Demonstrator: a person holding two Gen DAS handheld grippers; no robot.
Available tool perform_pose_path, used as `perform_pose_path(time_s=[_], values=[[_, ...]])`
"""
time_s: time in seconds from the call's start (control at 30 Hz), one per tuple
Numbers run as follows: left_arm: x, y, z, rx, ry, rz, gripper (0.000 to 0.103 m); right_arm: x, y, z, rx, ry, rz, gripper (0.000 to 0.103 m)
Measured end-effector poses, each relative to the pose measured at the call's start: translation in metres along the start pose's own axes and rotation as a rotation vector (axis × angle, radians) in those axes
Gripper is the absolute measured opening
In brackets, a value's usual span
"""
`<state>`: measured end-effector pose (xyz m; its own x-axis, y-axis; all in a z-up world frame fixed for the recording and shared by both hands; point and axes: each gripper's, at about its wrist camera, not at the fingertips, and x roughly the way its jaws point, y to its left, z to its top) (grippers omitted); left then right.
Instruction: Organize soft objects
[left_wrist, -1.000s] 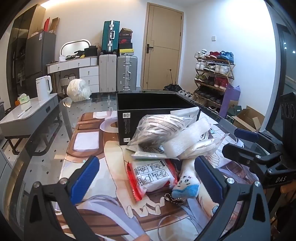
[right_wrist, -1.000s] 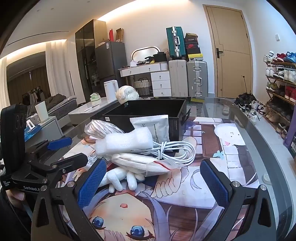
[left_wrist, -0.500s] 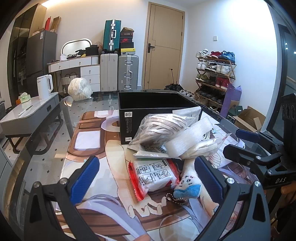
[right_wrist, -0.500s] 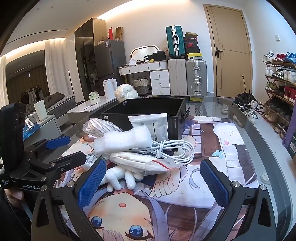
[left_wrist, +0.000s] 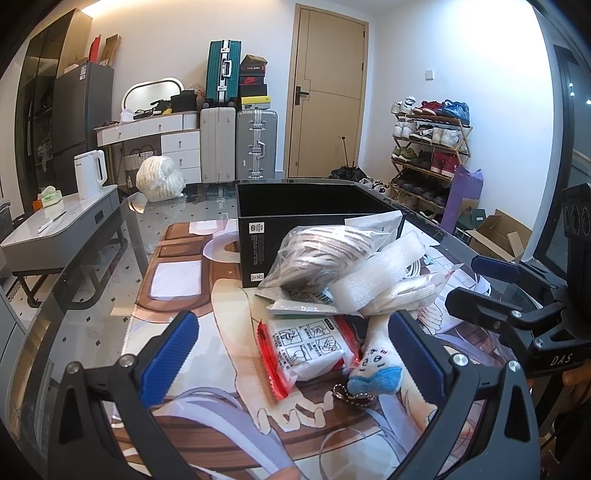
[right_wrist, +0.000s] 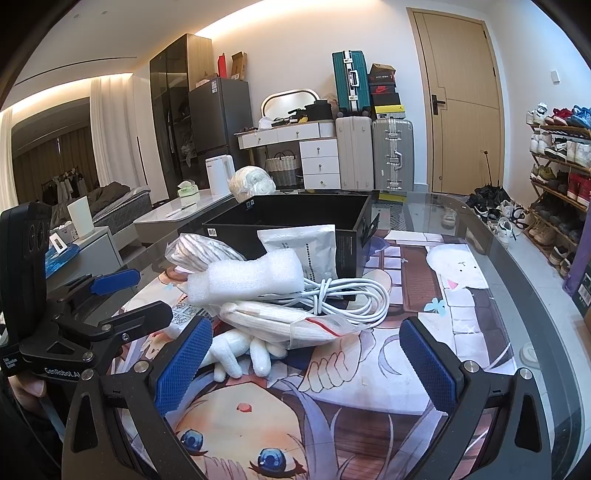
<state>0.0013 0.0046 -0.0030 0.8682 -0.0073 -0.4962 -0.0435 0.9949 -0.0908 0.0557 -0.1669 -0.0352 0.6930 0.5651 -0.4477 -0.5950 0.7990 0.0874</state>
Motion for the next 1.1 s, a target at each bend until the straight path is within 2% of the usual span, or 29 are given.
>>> perform_pose_path(time_s=[1.1], values=[[0.0041, 0.0035, -0.0025, -0.002, 0.013, 0.003, 0.103, 0.0019, -0.004, -0.0015, -0.004, 0.009, -0.004, 0.103]])
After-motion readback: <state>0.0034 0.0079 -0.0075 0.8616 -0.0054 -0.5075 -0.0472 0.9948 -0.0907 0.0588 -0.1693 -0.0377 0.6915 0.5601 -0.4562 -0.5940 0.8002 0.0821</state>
